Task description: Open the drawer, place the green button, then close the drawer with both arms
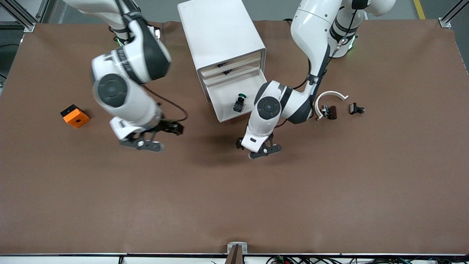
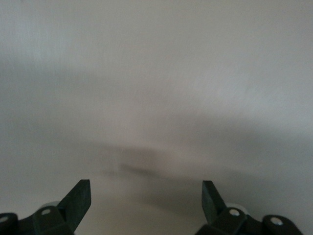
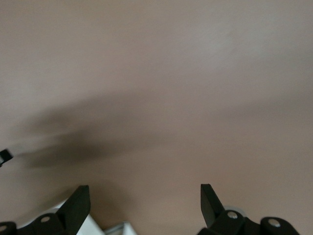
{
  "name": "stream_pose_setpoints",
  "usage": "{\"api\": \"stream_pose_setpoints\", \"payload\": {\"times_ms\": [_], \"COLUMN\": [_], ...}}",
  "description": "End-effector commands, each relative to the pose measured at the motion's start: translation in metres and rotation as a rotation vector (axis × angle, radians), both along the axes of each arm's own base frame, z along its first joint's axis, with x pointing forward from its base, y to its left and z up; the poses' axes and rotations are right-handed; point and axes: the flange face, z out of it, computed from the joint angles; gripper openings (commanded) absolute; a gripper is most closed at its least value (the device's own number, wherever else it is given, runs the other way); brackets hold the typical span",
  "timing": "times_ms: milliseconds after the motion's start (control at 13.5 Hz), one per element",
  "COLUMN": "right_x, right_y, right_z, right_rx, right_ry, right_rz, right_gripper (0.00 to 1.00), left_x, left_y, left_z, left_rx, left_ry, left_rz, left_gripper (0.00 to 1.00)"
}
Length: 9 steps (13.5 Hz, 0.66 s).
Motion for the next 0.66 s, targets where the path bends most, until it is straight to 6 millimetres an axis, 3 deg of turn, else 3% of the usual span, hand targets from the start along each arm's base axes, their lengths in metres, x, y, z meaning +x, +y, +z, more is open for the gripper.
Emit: {"api": "stream_pose_setpoints", "payload": {"times_ms": [0,148,295,443,591], "right_x": [0.009,0.017,0.016,0.012,0.009], "right_y": [-0.070,-0.122,-0.170,-0.212,-0.233], "right_z": [0.020,0.028,0.040,0.053,0.061], "right_rx": [-0.021,-0.018,-0.005,0.008,0.005], "right_ry": [0.006,0.008,0.021,0.020,0.028], "right_rz": [0.078,0.123,0.156,0.180,0.184], "right_gripper": [1.00,1.00,1.00,1.00,1.00], "left_x": [-0.030,-0.050,-0.070,-0.072,-0.062], "left_y": [0.008,-0.005,-0.012,-0.018,-0.019], "left_z": [0.021,0.032,0.025,0.019,0.022], "left_rx": [0.000,0.023,0.066,0.067,0.056], "left_ry": [0.081,0.167,0.250,0.253,0.234], "left_rz": [0.049,0.143,0.103,0.079,0.041], "left_gripper": [1.00,1.00,1.00,1.00,1.00]}}
